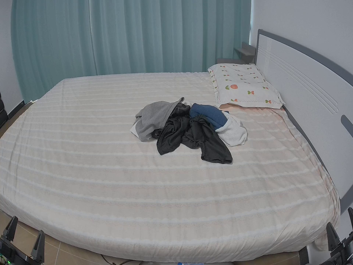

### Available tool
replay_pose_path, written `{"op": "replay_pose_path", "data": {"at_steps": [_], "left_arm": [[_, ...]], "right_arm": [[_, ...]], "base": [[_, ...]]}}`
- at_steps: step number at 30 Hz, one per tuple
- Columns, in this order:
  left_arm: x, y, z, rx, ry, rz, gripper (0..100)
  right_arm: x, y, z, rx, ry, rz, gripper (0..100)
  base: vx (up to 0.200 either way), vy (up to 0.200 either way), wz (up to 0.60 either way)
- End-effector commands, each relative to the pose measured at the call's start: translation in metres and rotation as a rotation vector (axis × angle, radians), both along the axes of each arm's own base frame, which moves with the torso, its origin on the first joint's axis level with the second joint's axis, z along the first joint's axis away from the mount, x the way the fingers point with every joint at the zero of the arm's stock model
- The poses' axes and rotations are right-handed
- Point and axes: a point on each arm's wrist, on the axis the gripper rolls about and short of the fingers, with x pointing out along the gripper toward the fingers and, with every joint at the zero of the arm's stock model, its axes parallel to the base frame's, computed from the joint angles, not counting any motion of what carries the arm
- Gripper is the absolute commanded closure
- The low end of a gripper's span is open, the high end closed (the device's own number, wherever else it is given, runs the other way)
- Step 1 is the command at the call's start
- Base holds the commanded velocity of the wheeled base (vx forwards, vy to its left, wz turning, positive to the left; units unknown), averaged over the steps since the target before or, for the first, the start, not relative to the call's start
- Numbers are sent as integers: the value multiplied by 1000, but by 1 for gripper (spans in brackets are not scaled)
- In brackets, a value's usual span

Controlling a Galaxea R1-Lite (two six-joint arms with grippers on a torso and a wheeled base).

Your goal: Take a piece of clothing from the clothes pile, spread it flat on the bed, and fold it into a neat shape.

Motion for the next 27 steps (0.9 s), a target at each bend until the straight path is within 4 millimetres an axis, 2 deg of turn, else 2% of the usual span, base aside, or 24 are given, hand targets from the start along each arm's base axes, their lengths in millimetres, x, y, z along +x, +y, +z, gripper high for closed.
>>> {"op": "replay_pose_path", "data": {"at_steps": [1, 3, 4, 7, 15, 20, 24, 25, 27], "left_arm": [[0, 0, -5, 0, -2, 0, 0], [0, 0, -5, 0, -2, 0, 0], [0, 0, -5, 0, -2, 0, 0], [0, 0, -5, 0, -2, 0, 0], [0, 0, -5, 0, -2, 0, 0], [0, 0, -5, 0, -2, 0, 0], [0, 0, -5, 0, -2, 0, 0], [0, 0, -4, 0, -3, 0, 0], [0, 0, -5, 0, -2, 0, 0]], "right_arm": [[-4, 0, 62, 0, -48, 19, 0], [-1, 1, 63, -23, -23, 39, 0], [11, 2, 57, -43, 81, 96, 0], [29, 2, 54, -30, 211, 120, 0], [108, 6, 65, 15, 544, 190, 0], [180, 17, 51, 53, 714, 223, 0], [246, 37, 26, 83, 806, 240, 0], [256, 40, 22, 90, 811, 239, 0], [297, 54, 4, 127, 816, 211, 0]], "base": [[0, 0, 0], [0, 0, 0], [0, 0, 0], [0, 0, 0], [0, 0, 0], [0, 0, 0], [0, 0, 0], [0, 0, 0], [0, 0, 0]]}}
